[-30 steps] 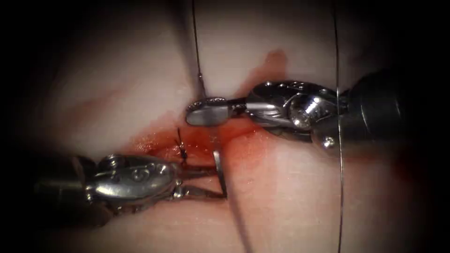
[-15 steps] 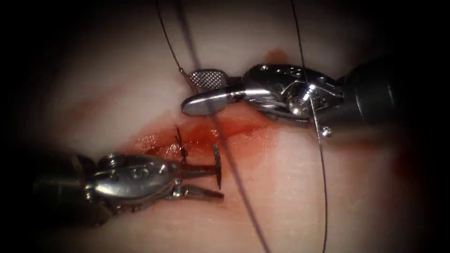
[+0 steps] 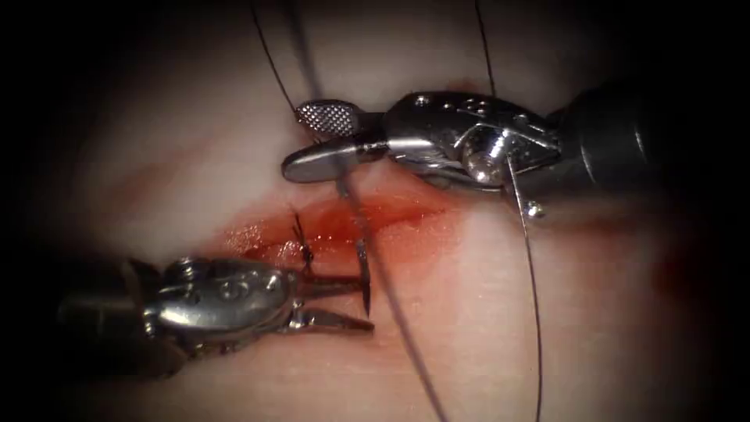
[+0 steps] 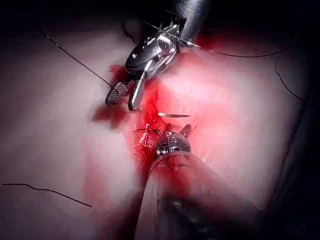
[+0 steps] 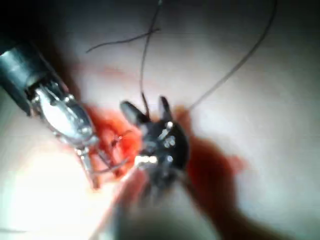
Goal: Wound Closure
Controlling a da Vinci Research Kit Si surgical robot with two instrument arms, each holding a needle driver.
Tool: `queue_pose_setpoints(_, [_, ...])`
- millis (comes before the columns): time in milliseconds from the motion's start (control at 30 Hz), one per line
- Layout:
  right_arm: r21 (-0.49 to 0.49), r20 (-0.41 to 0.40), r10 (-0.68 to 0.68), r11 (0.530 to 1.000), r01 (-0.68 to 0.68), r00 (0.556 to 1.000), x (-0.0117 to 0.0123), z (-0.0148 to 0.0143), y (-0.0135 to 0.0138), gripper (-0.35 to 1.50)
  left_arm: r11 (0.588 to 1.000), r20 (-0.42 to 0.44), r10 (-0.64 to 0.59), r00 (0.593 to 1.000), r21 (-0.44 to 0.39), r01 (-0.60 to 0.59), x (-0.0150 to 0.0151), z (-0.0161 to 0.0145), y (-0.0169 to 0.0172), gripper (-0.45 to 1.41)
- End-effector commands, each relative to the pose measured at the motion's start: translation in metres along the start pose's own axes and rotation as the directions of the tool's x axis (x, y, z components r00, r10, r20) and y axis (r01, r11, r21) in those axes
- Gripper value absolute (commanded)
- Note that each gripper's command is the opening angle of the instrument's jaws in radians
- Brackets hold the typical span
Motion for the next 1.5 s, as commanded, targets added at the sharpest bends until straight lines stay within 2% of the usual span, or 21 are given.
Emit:
queue_pose_setpoints(33, [0.018, 0.018, -0.001, 1.000, 0.001, 1.000, -0.0004, 0.0008, 0.0001, -0.35, 1.000, 0.000, -0.001, 1.000, -0.002, 0.001, -0.0003, 0.0008, 0.0002, 0.32])
queue_pose_setpoints(167, [0.010, 0.023, -0.021, 1.000, 0.021, 1.000, -0.0010, 0.0004, 0.0004, -0.35, 1.000, 0.000, -0.001, 1.000, -0.002, 0.001, -0.0003, 0.0008, 0.0002, 0.32])
queue_pose_setpoints(467, [0.008, 0.035, 0.140, 0.990, -0.141, 0.989, -0.0028, -0.0027, 0.0009, -0.35, 1.000, 0.000, 0.004, 1.000, -0.003, -0.004, -0.0003, 0.0008, 0.0002, 0.32])
queue_pose_setpoints(700, [0.054, 0.018, 0.199, 0.978, -0.199, 0.980, -0.0034, -0.0027, 0.0001, -0.35, 1.000, -0.001, 0.027, 1.000, -0.001, -0.027, -0.0002, 0.0007, 0.0002, 0.32])
queue_pose_setpoints(767, [0.052, -0.003, 0.200, 0.979, -0.199, 0.980, -0.0031, -0.0026, 0.0002, -0.35, 0.997, -0.004, 0.071, 0.997, 0.012, -0.071, 0.0002, 0.0006, 0.0002, 0.32])
queue_pose_setpoints(800, [0.038, -0.021, 0.200, 0.979, -0.199, 0.980, -0.0031, -0.0026, 0.0004, -0.15, 0.994, -0.005, 0.105, 0.994, 0.017, -0.105, 0.0004, 0.0004, 0.0002, 0.32])
queue_pose_setpoints(833, [0.025, -0.042, 0.201, 0.980, -0.200, 0.979, -0.0029, -0.0028, 0.0006, 0.27, 0.989, -0.006, 0.148, 0.989, 0.028, -0.148, 0.0008, 0.0002, 0.0002, 0.34])
queue_pose_setpoints(867, [0.019, -0.051, 0.201, 0.980, -0.200, 0.978, -0.0028, -0.0029, 0.0008, 0.54, 0.983, -0.013, 0.180, 0.984, 0.039, -0.179, 0.0011, 0.0000, 0.0003, 0.37])
queue_pose_setpoints(900, [0.011, -0.058, 0.202, 0.979, -0.201, 0.978, -0.0027, -0.0032, 0.0010, 0.73, 0.975, -0.030, 0.218, 0.976, 0.050, -0.216, 0.0014, -0.0002, 0.0003, 0.42])
queue_pose_setpoints(933, [0.006, -0.063, 0.208, 0.978, -0.208, 0.976, -0.0026, -0.0034, 0.0012, 0.83, 0.965, -0.052, 0.260, 0.964, 0.060, -0.257, 0.0018, -0.0004, 0.0004, 0.49])
queue_pose_setpoints(1067, [0.023, -0.100, 0.240, 0.971, -0.238, 0.966, -0.0023, -0.0048, 0.0018, 0.91, 0.930, -0.099, 0.363, 0.927, 0.097, -0.354, 0.0030, -0.0009, 0.0008, 0.66])
queue_pose_setpoints(1167, [0.037, -0.124, 0.263, 0.965, -0.261, 0.957, -0.0023, -0.0057, 0.0017, 0.93, 0.912, -0.126, 0.407, 0.905, 0.114, -0.394, 0.0038, -0.0012, 0.0013, 0.66])
queue_pose_setpoints(1300, [0.045, -0.138, 0.274, 0.962, -0.271, 0.952, -0.0025, -0.0063, 0.0017, 0.91, 0.892, -0.192, 0.450, 0.872, 0.146, -0.428, 0.0044, -0.0011, 0.0024, 0.56])
queue_pose_setpoints(1500, [0.049, -0.143, 0.285, 0.959, -0.281, 0.948, -0.0027, -0.0062, 0.0016, 0.88, 0.873, -0.197, 0.483, 0.853, 0.176, -0.454, 0.0047, 0.0005, 0.0032, 0.52])
